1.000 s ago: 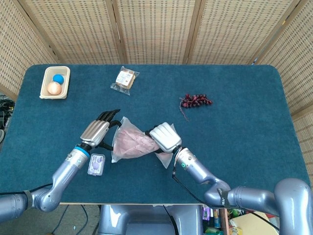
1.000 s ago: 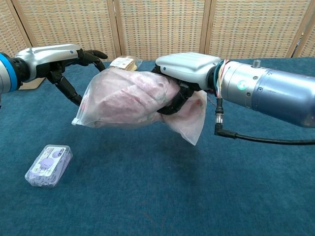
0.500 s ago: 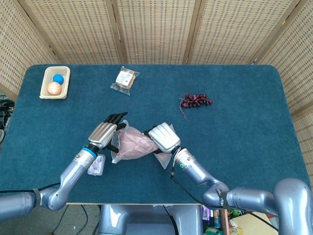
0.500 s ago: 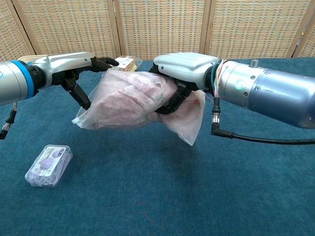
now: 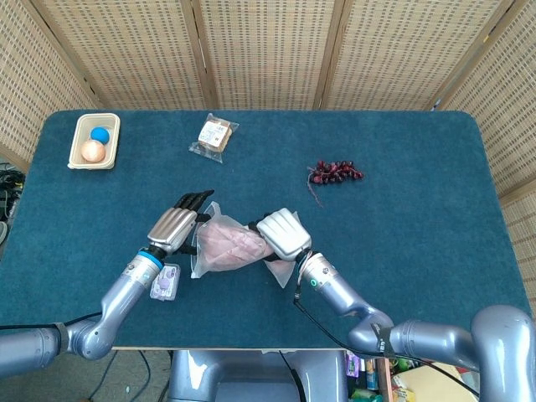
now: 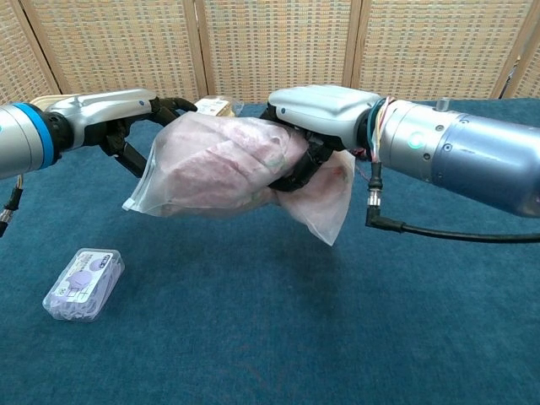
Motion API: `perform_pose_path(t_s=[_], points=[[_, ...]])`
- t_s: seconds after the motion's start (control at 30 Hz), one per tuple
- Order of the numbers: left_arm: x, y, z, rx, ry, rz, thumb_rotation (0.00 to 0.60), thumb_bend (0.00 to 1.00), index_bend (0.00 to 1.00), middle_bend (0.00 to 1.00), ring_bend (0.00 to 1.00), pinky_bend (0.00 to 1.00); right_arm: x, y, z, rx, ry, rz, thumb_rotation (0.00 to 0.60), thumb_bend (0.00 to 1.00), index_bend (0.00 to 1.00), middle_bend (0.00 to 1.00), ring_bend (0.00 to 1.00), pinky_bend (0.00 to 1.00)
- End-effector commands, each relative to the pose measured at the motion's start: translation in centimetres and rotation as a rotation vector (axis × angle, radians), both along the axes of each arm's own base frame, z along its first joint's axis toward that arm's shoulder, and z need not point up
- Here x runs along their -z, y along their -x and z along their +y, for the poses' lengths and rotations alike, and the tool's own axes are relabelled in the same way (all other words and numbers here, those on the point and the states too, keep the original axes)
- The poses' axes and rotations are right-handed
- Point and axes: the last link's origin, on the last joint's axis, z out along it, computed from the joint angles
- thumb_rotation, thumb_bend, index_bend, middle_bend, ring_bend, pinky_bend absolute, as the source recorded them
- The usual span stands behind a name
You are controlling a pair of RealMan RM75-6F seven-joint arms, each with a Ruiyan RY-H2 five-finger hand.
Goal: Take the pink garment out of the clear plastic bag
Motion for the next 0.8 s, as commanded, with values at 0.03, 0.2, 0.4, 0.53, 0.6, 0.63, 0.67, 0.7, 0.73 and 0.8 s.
perform_pose_path(t_s=[0.03, 0.2, 0.4, 0.53, 0.6, 0.63, 0.67, 0.7, 0.73, 0.8], points=[[0.0, 0.0, 0.0, 0.006, -0.001, 0.005, 0.6, 0.5, 0.69, 0.0, 0.0, 0.0, 0.0, 0.0, 0.0, 0.001, -0.002, 0.0, 0.6, 0.86, 0.56, 0.64, 0.55, 0.61], [-0.1, -0.2, 0.1, 0.022, -0.01, 0.011, 0.6, 0.5, 0.7, 0.0, 0.0, 0.0, 0.0, 0.0, 0.3, -0.001, -0.012, -0.004, 0.6, 0.86, 0.56, 0.64, 0.55, 0.61], [0.3, -0.4, 1.3, 0.066, -0.029, 0.064, 0.6, 0.5, 0.71, 0.0, 0.0, 0.0, -0.4, 0.9, 0.1, 0.016, -0.009, 0.041, 0.6, 0.78, 0.25, 0.25, 0.31, 0.43], [0.7, -0.6, 2.0, 0.071, -0.016, 0.057, 0.6, 0.5, 0.71, 0.0, 0.0, 0.0, -1.4, 2.5, 0.0, 0.08, -0.004, 0.135, 0.6, 0.29, 0.01, 0.0, 0.01, 0.1], [1.0, -0.6, 2.3, 0.066, -0.004, 0.05, 0.6, 0.5, 0.71, 0.0, 0.0, 0.0, -2.2, 3.5, 0.0, 0.108, 0.003, 0.178, 0.6, 0.16, 0.0, 0.0, 0.0, 0.03], [1.1, -0.5, 2.6, 0.07, -0.001, 0.062, 0.6, 0.5, 0.71, 0.0, 0.0, 0.0, -2.9, 4.4, 0.2, 0.126, 0.013, 0.21, 0.6, 0.15, 0.0, 0.0, 0.0, 0.02], [1.2, -0.5, 2.7, 0.072, 0.002, 0.068, 0.6, 0.5, 0.71, 0.0, 0.0, 0.0, -3.5, 5.4, 0.4, 0.134, 0.02, 0.237, 0.6, 0.13, 0.0, 0.0, 0.0, 0.02], [1.3, -0.5, 2.8, 0.071, 0.006, 0.069, 0.6, 0.5, 0.71, 0.0, 0.0, 0.0, -3.9, 6.0, 0.7, 0.136, 0.023, 0.257, 0.6, 0.12, 0.0, 0.0, 0.0, 0.02], [1.4, -0.5, 2.9, 0.071, 0.009, 0.072, 0.6, 0.5, 0.71, 0.0, 0.0, 0.0, -4.5, 6.9, 1.1, 0.134, 0.027, 0.287, 0.6, 0.12, 0.0, 0.0, 0.0, 0.02], [1.4, -0.5, 3.0, 0.077, 0.008, 0.082, 0.6, 0.5, 0.71, 0.0, 0.0, 0.0, -5.2, 8.0, 1.6, 0.123, 0.033, 0.32, 0.6, 0.1, 0.0, 0.0, 0.0, 0.02]])
